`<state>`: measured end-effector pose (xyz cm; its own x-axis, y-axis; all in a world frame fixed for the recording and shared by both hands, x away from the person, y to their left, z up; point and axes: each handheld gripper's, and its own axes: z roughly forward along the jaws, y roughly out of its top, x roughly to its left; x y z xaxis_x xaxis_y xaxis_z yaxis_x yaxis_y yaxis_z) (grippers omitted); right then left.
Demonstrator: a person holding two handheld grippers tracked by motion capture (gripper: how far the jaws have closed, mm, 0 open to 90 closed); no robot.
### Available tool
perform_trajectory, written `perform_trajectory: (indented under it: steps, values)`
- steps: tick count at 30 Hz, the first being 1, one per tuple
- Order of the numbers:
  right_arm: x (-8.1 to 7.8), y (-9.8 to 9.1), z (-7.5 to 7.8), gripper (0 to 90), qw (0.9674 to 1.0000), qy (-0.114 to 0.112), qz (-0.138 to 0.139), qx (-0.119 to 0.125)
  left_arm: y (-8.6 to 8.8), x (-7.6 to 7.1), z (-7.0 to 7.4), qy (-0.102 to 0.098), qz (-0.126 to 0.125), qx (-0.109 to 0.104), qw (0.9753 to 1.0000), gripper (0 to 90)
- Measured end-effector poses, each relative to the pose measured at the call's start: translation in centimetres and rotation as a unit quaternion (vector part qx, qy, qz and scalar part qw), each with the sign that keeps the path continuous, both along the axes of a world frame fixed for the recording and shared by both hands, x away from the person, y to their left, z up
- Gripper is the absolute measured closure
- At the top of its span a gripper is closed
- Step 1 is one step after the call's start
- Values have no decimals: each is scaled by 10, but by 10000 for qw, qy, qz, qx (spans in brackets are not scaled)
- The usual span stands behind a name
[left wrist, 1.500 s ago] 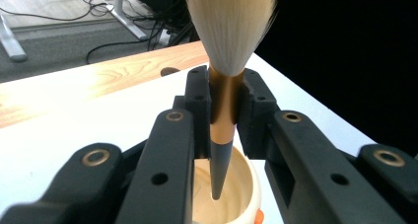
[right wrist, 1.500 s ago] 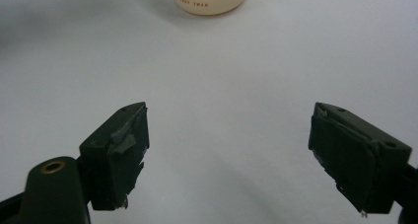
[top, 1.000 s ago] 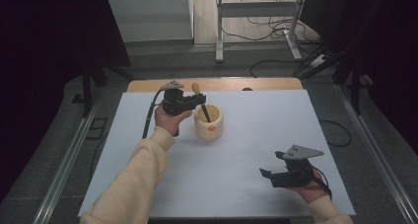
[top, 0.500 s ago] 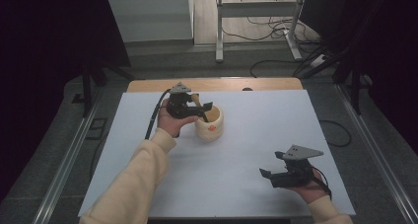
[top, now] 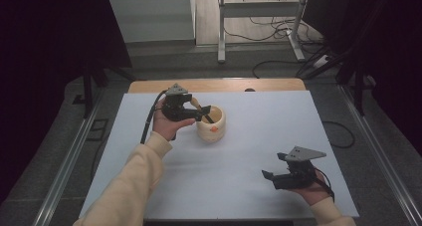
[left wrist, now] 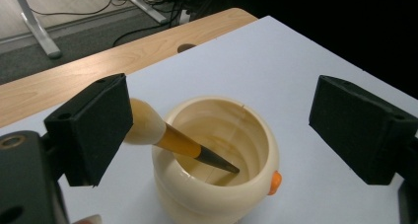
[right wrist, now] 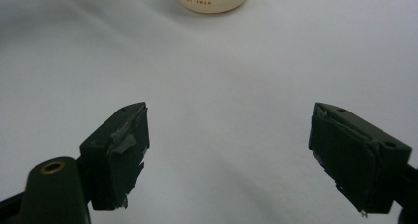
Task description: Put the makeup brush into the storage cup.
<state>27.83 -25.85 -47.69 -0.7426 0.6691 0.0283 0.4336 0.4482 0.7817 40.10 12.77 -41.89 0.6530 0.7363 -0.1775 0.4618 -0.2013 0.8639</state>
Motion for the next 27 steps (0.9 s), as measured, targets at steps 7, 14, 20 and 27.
perform_trajectory:
  steps: [7,14,20,27]
  values:
    - [0,0,0,158,10000,3,2,3,9,-8,-1,47,21,-25,10000,97]
    - [0,1,0,158,10000,4,11,-14,18,-18,-5,118,-6,6,9999,100]
    - [0,1,0,158,10000,10,18,-13,24,-30,-11,166,-103,102,9998,102]
    - [0,1,0,156,10000,-9,-3,1,32,-45,-14,115,-221,172,9995,130]
